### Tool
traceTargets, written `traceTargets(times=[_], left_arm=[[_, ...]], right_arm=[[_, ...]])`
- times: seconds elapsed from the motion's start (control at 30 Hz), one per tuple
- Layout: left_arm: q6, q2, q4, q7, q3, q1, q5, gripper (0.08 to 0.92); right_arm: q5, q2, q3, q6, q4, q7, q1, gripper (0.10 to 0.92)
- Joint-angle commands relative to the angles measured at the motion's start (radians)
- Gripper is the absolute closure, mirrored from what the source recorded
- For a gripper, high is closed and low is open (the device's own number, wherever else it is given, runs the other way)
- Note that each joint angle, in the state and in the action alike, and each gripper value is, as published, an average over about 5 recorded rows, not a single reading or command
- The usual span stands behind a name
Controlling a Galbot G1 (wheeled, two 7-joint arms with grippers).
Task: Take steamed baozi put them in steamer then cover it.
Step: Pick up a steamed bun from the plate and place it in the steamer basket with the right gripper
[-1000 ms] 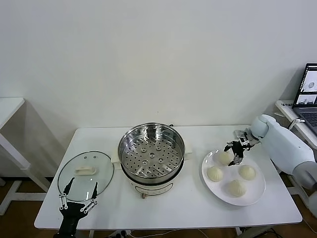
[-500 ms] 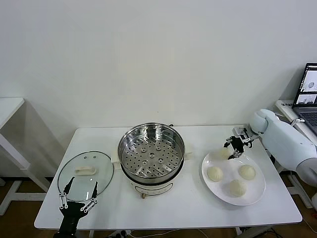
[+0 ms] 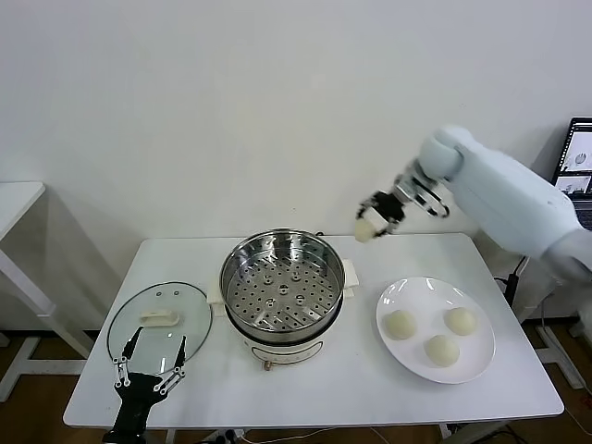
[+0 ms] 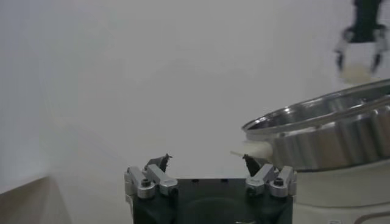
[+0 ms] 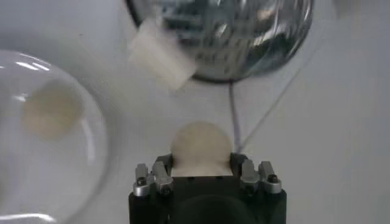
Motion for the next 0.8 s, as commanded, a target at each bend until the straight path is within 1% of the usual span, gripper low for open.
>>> traceTargets(times=[0.03,0.3,0.57,0.8], left_arm=[[-0.003,0.003,-0.001,-0.001,0.002,0.0,0.0,0.177],[-0.01,0.003,-0.002,-0.002,0.009,-0.002,0.0,0.177],[-0.019,0.003,-0.001,-0.003,0.006,-0.002,-0.001,0.177],[-0.025,0.001,0.013,-0.01,0.004,-0.005,-0.001,0.177]], right_arm=[[-0.011,0.184,-0.078,0.169,0.045,-0.011,0.118,0.373],[-0.129,0.263,-0.103,0.181,0.015,-0.008,0.016,0.364],[-0.256,0.331,-0.09,0.189,-0.107,0.004,-0.054,0.356],[-0.3,0.368,-0.077,0.196,-0.181,0.006,-0.088,0.349]])
